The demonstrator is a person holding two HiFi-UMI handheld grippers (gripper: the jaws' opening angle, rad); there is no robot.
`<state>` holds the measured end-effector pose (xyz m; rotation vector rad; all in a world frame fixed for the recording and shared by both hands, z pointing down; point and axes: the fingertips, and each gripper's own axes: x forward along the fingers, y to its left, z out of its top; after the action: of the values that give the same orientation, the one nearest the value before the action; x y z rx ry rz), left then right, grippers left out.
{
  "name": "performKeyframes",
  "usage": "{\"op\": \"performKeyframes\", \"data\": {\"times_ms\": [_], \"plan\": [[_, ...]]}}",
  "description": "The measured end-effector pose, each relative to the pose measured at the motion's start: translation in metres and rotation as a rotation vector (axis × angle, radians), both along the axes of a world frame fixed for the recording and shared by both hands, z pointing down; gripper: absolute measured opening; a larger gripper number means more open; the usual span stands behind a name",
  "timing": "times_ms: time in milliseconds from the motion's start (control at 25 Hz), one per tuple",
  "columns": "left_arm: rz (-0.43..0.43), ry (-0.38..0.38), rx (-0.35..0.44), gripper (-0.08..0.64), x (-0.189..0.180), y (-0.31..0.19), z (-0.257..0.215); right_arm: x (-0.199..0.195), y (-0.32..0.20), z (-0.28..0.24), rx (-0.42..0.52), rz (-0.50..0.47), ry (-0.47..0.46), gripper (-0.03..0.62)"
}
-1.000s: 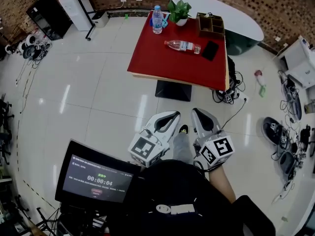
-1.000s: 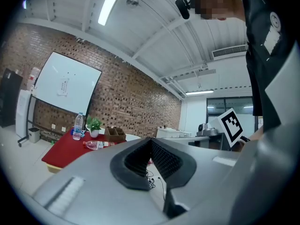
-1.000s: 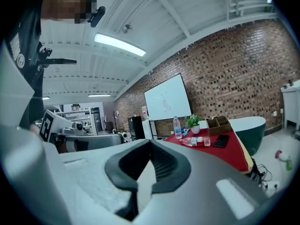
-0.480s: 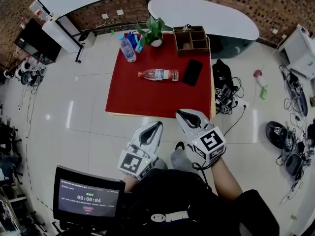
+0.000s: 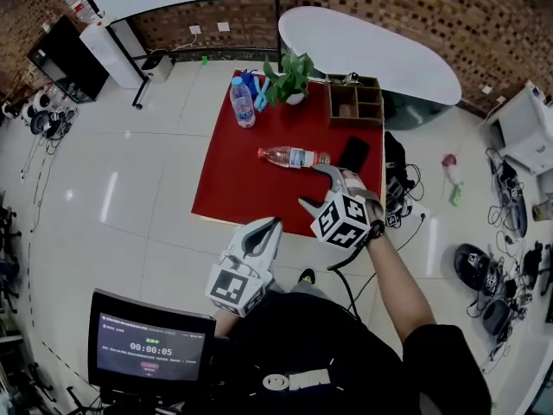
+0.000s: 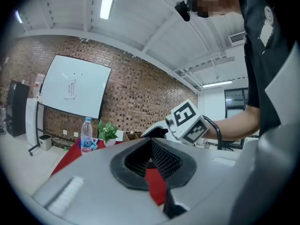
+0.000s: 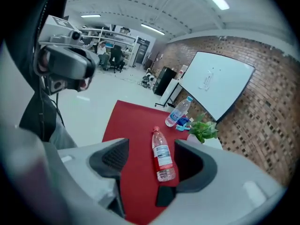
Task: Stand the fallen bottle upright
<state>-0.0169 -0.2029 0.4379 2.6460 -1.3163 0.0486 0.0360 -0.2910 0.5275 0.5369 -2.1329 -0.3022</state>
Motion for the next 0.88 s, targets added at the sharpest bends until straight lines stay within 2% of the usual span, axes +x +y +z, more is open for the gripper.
{"op": "performKeyframes", "data": {"times_ms": [280,440,560,880], "plan": [[-0.103,0.022,-0.054,0.006,-0.054,-0.019,0.014,-0.056,-0.094,0.085,-0.098,-0.088,0.261,0.293],[-0.161,0.033,-0.078,0.006,-0.083,-0.021,0.023,-0.081,-0.118,0.129,-0.155,-0.117,0.359,0.293],[-0.197,0.038,-0.093,0.006,-0.098,-0.024,0.027,-0.084,-0.127,0.162,-0.183,-0.145,0.452,0.293],[-0.222,0.058,-0.122,0.006,-0.111,-0.029,0.038,-0.087,-0.136,0.182,-0.175,-0.181,0.544,0.293]]}}
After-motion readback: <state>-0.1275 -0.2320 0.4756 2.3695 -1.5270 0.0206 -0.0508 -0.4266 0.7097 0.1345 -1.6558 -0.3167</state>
